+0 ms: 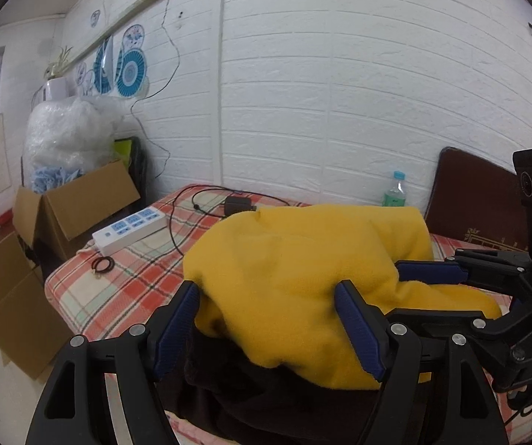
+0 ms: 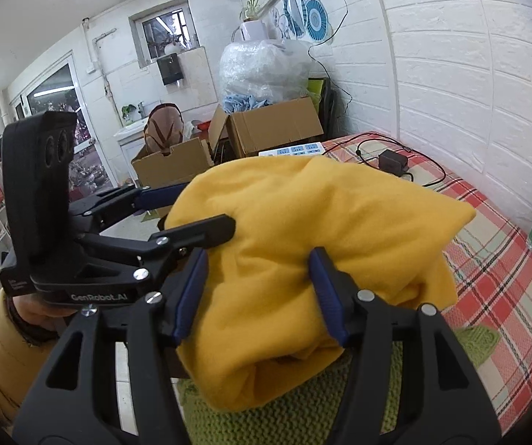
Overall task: Fold clothes
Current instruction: 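Open both tools to release the T-shirt and withdraw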
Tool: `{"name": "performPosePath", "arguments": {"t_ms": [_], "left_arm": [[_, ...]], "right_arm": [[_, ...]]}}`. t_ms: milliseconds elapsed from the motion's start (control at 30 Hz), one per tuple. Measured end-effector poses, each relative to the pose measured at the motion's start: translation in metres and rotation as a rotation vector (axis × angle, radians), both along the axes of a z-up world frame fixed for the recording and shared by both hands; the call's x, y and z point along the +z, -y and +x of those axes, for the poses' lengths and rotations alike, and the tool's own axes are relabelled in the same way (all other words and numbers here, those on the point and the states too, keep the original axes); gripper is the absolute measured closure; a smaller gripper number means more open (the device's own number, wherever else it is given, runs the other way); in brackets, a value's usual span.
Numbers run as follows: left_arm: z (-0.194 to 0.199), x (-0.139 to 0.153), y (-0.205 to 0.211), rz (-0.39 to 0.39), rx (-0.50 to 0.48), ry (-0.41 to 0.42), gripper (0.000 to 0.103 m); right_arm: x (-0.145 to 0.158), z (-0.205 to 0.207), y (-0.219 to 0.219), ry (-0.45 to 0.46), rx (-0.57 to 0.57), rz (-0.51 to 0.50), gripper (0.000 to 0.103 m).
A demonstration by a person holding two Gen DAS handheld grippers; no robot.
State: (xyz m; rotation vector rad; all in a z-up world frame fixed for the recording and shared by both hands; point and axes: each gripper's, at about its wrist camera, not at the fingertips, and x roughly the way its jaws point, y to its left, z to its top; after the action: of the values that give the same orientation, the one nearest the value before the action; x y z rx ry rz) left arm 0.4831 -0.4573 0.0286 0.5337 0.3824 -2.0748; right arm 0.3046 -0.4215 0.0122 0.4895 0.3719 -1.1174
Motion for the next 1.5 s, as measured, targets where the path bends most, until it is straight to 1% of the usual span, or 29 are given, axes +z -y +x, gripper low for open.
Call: {"name": "performPosePath", "arguments": {"t_ms": [67,133,167,300,400,433,567,600,667,767,800,833,933,967,1000,1133,1233,1333,1500], "left_arm": [[0.006,-0.010,0.005,0.040,0.007,-0.037,0.023],[0.009,-0.011,0.001,0.045,-0.006,-0.072,0.022],[0.009,-0.010,-0.004,0.036,-0.008,-0.082,0.022],[0.007,0.004,-0.021,-0.012,0.001,-0.100,0.023],[0.006,0.015,-0.035,-0.049,0.002,-0.119,0.023],[0.006,0.017,-0.039,-0.059,0.001,-0.127,0.020],[0.006,0.027,-0.056,-0.096,-0.013,-0.153,0.018],[0.006,0.028,-0.060,-0.097,-0.025,-0.158,0.015],[0.003,0.029,-0.067,-0.097,-0.038,-0.167,0.013],[-0.004,0.028,-0.075,-0.086,-0.048,-0.160,0.007],[-0.007,0.028,-0.078,-0.086,-0.050,-0.151,0.001],[-0.010,0.027,-0.083,-0.092,-0.055,-0.141,0.000],[-0.021,0.025,-0.095,-0.100,-0.069,-0.108,0.000],[-0.022,0.025,-0.098,-0.104,-0.065,-0.101,0.000],[-0.023,0.025,-0.101,-0.110,-0.060,-0.095,0.000],[-0.023,0.023,-0.103,-0.073,-0.048,-0.108,0.000],[-0.022,0.022,-0.107,-0.075,-0.016,-0.097,0.000],[-0.021,0.021,-0.110,-0.059,-0.012,-0.108,0.000],[-0.022,0.024,-0.116,-0.050,0.011,-0.102,0.000]], "right_arm": [[-0.001,0.004,-0.001,-0.031,0.003,-0.007,0.043],[0.001,0.005,-0.007,-0.050,0.013,-0.021,0.040],[0.004,0.003,-0.013,-0.045,0.024,-0.028,0.038],[0.008,-0.007,-0.033,-0.037,0.027,-0.046,0.037],[0.011,-0.016,-0.043,-0.009,0.016,-0.056,0.037],[0.012,-0.020,-0.046,-0.005,0.009,-0.059,0.037],[0.014,-0.028,-0.056,0.010,-0.008,-0.060,0.037],[0.015,-0.029,-0.058,0.011,-0.011,-0.061,0.037],[0.016,-0.032,-0.062,0.014,-0.017,-0.065,0.037],[0.017,-0.035,-0.070,0.023,-0.019,-0.069,0.037],[0.018,-0.036,-0.072,0.025,-0.020,-0.070,0.037],[0.018,-0.037,-0.075,0.030,-0.020,-0.070,0.037],[0.019,-0.038,-0.082,0.039,-0.018,-0.070,0.036],[0.018,-0.038,-0.084,0.041,-0.022,-0.070,0.033],[0.018,-0.039,-0.086,0.043,-0.026,-0.068,0.033],[0.017,-0.042,-0.091,0.050,-0.030,-0.069,0.033],[0.017,-0.043,-0.094,0.052,-0.031,-0.069,0.032],[0.017,-0.044,-0.097,0.056,-0.029,-0.068,0.032],[0.018,-0.046,-0.101,0.061,-0.024,-0.072,0.031]]}}
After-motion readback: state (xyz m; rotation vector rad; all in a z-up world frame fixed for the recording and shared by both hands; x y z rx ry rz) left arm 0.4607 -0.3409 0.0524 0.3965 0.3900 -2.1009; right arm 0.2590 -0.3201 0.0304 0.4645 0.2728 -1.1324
